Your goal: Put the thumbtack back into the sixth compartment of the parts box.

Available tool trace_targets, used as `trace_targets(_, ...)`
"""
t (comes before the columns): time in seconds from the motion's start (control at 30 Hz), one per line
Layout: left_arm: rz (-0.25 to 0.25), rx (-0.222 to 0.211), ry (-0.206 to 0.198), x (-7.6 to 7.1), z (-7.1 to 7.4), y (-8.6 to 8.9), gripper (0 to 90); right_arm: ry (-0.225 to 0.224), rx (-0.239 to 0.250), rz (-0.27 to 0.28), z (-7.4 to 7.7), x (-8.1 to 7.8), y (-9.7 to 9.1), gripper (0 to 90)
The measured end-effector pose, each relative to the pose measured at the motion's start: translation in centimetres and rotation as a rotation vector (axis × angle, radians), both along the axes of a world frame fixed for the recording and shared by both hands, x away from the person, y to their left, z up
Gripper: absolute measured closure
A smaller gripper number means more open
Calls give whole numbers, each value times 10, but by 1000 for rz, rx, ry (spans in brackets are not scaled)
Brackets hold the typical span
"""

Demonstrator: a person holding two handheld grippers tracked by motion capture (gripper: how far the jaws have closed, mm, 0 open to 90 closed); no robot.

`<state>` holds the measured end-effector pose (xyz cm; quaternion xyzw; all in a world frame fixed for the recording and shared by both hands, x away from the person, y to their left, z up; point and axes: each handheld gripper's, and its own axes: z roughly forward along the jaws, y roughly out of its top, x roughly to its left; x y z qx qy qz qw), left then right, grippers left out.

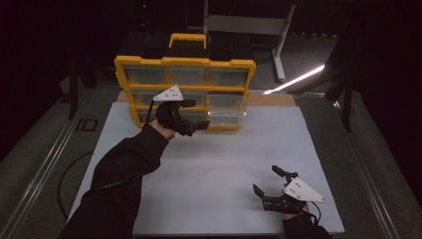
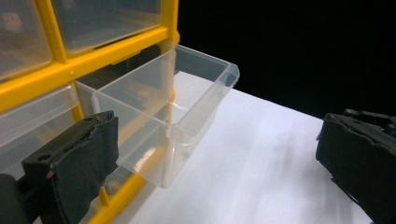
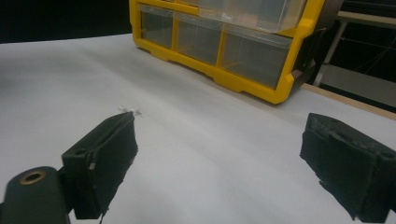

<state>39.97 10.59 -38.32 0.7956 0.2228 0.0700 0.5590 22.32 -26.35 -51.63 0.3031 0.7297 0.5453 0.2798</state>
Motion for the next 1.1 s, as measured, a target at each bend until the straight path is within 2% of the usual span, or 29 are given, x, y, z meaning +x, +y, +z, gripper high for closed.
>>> trace_targets(0.17,-31,-6,-13,-11,-6,4,0,2,4,-2,0,0,-1,102)
trace_targets(0.3,-37,-3,-18,-18,-13,8,0,2,5,-1,0,0,-1,102)
trace_targets(0.43,-47,-6,-9,-25,-22,11,0,-2,2,0,1,0,-1,102)
trace_targets(0.63,-76,31,-8,-32,-39,9,0,-1,0,2,1,0,0,102)
trace_targets(0.7,-95,29,20,-34,-45,8,0,-2,-1,1,1,0,0,102)
trace_targets(0.83,-130,77,59,-39,-59,3,0,-5,-1,0,1,0,-1,102)
trace_targets(0.93,-160,96,88,-40,-71,1,0,-5,-4,1,1,0,0,102)
trace_targets(0.97,-162,115,91,-41,-75,0,0,-5,-4,1,1,0,0,102)
trace_targets(1.1,-190,144,103,-43,-88,-4,0,-5,-4,1,1,0,0,102)
